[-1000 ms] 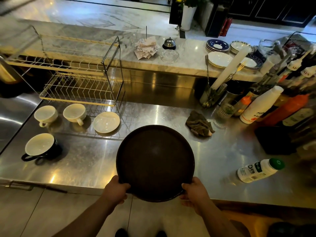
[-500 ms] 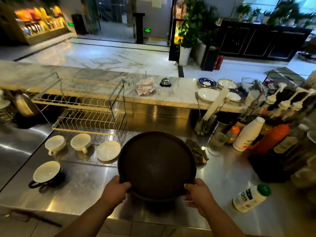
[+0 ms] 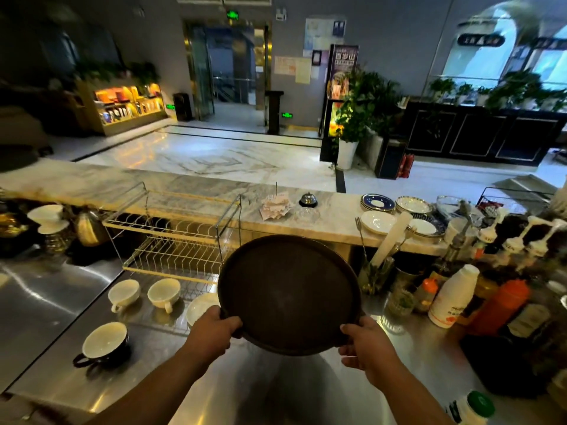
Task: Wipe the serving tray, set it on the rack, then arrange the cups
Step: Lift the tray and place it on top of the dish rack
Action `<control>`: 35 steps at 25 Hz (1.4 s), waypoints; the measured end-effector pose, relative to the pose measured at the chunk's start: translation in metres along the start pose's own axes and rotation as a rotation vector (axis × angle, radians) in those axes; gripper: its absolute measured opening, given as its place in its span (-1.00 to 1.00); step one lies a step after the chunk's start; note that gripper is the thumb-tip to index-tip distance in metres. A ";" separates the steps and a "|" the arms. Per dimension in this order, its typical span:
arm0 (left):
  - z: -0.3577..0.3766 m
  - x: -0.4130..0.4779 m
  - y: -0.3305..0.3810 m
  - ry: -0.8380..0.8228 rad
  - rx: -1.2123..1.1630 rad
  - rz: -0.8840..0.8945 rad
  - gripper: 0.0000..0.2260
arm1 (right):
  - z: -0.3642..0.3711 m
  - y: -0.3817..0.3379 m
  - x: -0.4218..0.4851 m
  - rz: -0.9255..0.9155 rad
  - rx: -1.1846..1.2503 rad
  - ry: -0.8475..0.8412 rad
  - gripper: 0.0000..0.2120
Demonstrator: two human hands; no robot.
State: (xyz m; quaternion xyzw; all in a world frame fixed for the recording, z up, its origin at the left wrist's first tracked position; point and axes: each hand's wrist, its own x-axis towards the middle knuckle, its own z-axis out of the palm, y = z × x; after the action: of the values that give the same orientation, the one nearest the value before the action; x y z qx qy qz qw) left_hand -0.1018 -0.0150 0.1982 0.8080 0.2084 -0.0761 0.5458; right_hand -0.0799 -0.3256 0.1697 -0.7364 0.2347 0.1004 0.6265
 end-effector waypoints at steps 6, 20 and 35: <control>-0.022 -0.008 0.032 0.079 -0.048 0.041 -0.86 | 0.007 -0.041 -0.002 -0.095 0.001 -0.011 -0.87; -0.123 0.047 0.033 0.097 -0.041 0.121 -0.90 | 0.096 -0.105 -0.013 -0.162 -0.014 0.016 -0.86; -0.231 0.136 0.009 0.082 -0.050 0.124 -0.83 | 0.225 -0.138 -0.010 -0.171 0.005 0.025 -0.84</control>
State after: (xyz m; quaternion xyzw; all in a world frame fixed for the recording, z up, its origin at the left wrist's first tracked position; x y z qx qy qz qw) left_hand 0.0006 0.2271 0.2492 0.8080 0.1817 -0.0037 0.5604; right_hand 0.0093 -0.0912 0.2510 -0.7533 0.1789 0.0369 0.6318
